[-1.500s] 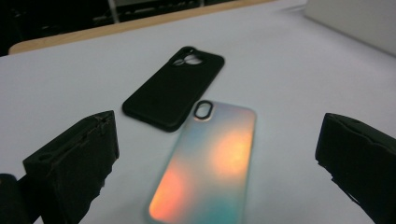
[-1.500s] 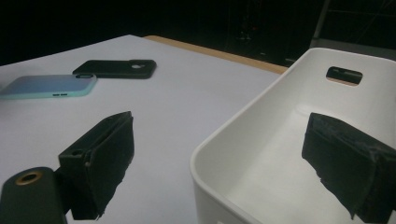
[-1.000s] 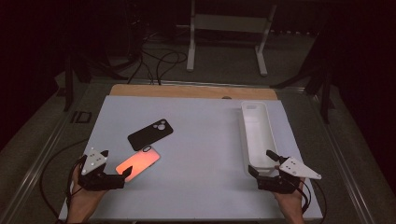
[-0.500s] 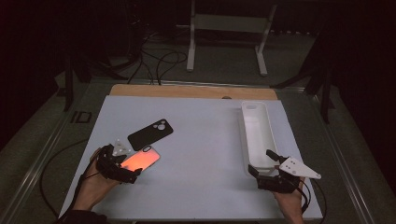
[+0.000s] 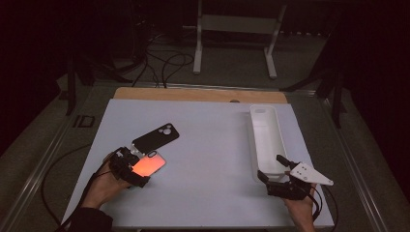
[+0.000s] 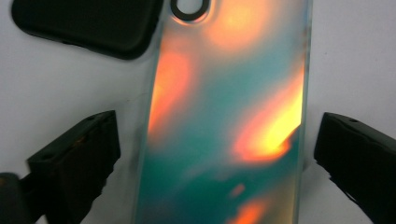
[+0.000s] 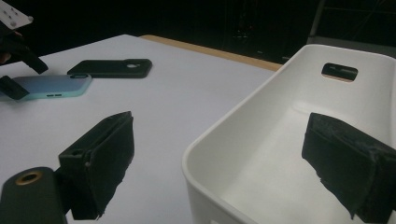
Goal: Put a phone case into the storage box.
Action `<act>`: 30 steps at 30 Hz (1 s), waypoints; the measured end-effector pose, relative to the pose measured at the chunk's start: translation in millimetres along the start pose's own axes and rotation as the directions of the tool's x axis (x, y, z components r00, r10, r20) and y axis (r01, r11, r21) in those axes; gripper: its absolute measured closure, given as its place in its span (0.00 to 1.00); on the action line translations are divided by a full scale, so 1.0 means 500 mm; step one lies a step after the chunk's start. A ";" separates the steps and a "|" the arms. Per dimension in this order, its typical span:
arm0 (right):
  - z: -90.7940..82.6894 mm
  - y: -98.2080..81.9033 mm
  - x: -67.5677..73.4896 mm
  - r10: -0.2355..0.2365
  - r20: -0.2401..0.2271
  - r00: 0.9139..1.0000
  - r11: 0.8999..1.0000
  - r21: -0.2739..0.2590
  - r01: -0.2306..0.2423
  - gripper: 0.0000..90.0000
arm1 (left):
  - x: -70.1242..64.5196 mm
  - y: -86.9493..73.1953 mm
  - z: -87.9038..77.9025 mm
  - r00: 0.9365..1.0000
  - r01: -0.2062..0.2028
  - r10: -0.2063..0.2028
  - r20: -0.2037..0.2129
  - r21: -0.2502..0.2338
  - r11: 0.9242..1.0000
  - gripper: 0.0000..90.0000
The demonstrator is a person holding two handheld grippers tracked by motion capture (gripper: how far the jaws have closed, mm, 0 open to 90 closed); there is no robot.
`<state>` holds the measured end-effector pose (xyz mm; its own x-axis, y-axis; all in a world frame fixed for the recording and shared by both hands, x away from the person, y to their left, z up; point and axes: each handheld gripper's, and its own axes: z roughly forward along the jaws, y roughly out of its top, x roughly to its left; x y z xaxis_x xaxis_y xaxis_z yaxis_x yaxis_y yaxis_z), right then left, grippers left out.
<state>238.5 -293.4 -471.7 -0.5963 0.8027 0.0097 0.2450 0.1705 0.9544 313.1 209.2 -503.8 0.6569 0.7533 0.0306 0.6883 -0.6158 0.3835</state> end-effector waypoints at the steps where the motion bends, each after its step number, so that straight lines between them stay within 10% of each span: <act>1: 0.000 0.000 0.000 0.000 0.002 1.000 1.000 0.000 0.000 0.10 | 0.001 0.000 0.000 1.000 0.001 -0.001 0.007 -0.002 1.000 0.08; 14: -0.001 0.000 0.000 0.004 0.007 1.000 1.000 0.002 -0.004 0.10 | 0.005 0.013 0.002 0.999 0.016 -0.019 0.045 0.062 0.998 0.16; 30: 0.000 0.000 -0.003 0.012 0.001 1.000 1.000 -0.003 -0.012 0.10 | 0.000 0.007 -0.004 0.999 0.017 -0.018 0.032 0.023 1.000 0.19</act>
<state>239.3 -294.6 -471.7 -0.5923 0.8055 0.0210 0.2498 0.1588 0.9552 314.8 207.7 -500.5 0.6540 0.7565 -0.0058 0.7064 -0.6079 0.3627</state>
